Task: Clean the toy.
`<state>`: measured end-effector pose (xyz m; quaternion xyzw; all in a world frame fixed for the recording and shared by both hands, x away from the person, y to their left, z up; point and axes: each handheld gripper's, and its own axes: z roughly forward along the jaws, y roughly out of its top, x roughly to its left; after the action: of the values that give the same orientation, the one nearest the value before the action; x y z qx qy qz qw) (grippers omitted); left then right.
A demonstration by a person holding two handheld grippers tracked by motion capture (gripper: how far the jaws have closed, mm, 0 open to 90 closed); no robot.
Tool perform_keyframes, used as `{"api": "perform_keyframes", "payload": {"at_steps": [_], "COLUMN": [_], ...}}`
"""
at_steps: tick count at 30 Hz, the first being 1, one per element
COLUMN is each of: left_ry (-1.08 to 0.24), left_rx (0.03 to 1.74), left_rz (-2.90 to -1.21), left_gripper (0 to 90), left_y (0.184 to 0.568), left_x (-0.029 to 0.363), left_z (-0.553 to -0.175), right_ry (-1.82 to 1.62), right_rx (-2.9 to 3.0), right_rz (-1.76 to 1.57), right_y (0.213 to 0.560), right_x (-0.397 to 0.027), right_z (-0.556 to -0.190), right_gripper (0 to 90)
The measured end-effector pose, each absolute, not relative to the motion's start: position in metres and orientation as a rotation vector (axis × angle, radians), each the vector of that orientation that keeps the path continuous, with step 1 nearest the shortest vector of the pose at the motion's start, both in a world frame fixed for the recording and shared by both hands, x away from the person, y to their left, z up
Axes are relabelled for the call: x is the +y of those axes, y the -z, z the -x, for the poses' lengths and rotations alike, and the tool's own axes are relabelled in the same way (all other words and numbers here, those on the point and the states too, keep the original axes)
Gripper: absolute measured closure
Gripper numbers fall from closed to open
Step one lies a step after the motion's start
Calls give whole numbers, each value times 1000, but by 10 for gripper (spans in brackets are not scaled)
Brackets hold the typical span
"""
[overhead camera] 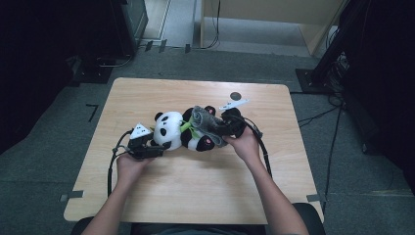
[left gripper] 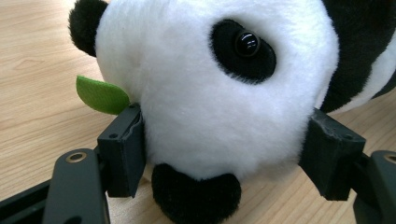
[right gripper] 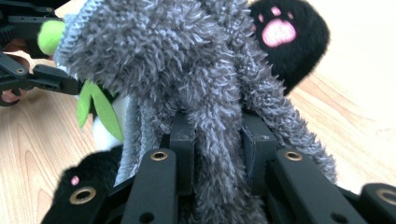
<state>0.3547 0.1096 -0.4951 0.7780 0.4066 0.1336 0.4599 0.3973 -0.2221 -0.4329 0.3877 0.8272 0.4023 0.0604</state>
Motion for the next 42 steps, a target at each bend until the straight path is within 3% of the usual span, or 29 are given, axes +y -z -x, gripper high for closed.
{"api": "perform_keyframes", "payload": {"at_steps": [14,26,31,36,39,42], "left_ry": [-323,-318,-321,-319,-317,-312], "left_rx": [1008,1012,1008,1007,1008,1012], "left_rz": [-1912,-1906,-1909,-1908,-1908,-1904], "left_gripper": [253,253,252,253,253,252], "left_y": [495,496,496,496,496,496], "left_x": [111,111,111,111,111,111], "left_z": [-356,-356,-356,-356,-356,-356], "right_ry": [-1073,-1228,-1285,-1236,-1229,-1257], "right_rx": [2522,2441,2436,2484,2504,2490], "right_rz": [-1285,-1163,-1105,-1058,-1055,-1029], "right_y": [458,413,393,394,399,402], "right_x": [-248,-247,-229,-203,-194,-187], "right_z": [-394,-387,-393,-403,-409,-412], "right_gripper": [723,736,734,726,704,582]}}
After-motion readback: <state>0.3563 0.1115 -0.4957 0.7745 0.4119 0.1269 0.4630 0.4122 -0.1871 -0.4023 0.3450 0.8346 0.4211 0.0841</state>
